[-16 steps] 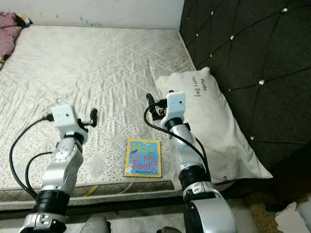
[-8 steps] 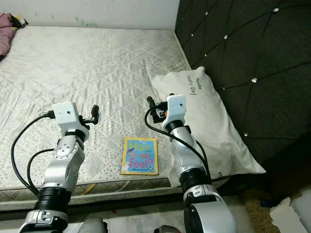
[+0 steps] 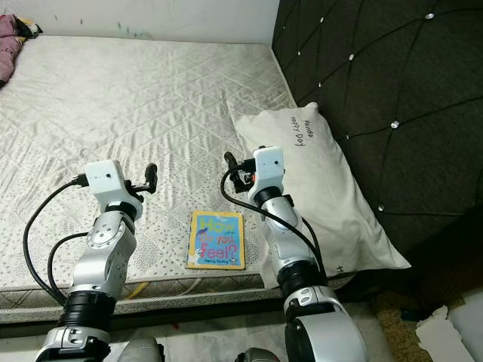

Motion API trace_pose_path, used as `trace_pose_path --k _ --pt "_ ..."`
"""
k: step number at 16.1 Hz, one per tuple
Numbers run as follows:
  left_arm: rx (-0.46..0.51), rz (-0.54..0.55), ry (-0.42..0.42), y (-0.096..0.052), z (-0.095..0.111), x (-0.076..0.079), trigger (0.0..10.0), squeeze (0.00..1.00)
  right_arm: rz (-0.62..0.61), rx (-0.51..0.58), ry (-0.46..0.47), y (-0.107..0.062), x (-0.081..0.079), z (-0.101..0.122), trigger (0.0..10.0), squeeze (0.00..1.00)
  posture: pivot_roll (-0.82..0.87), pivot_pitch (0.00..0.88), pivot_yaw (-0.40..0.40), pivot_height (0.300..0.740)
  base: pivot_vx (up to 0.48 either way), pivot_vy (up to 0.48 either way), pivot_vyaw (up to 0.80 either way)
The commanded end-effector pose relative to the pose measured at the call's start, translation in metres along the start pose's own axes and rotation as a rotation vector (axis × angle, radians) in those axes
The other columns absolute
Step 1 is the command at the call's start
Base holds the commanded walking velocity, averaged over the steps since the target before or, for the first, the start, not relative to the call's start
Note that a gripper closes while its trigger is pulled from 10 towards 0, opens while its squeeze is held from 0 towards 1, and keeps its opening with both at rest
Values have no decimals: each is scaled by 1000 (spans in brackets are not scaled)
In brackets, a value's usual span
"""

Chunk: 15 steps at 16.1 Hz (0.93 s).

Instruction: Clean up the room

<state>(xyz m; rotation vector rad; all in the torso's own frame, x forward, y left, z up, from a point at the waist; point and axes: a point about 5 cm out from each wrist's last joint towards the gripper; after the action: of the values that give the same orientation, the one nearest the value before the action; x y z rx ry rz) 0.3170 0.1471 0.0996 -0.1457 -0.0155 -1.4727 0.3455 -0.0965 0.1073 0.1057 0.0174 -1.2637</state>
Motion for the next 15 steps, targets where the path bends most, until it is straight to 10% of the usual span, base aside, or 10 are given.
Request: trace_pose_path --k 1,4,8,15 --pt "14 -30 6 2 5 6 10000 0 -12 13 -12 1 5 6 10000 0 73 46 -80 740 0 0 606" --pt "16 -23 12 3 4 2 10000 0 -13 13 -13 2 6 6 10000 0 74 47 -86 740 0 0 377" --pt "133 -27 258 3 6 -20 10000 0 -26 22 -10 2 8 8 10000 0 74 43 -86 740 0 0 0" --pt "232 23 278 -31 12 -46 10000 0 -195 83 -77 -31 53 19 10000 0 81 50 -84 740 0 0 0"
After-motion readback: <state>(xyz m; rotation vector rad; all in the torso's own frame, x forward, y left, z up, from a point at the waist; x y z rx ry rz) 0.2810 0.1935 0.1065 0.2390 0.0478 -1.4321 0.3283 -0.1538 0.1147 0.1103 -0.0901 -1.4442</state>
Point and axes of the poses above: a point about 5 cm out from each wrist's last joint towards the gripper, its own y axis pointing out of the wrist towards the gripper, its own z axis along the axis of the wrist's last joint, x = y × z, and after that the axes turned 3 degrees about y, right-handed
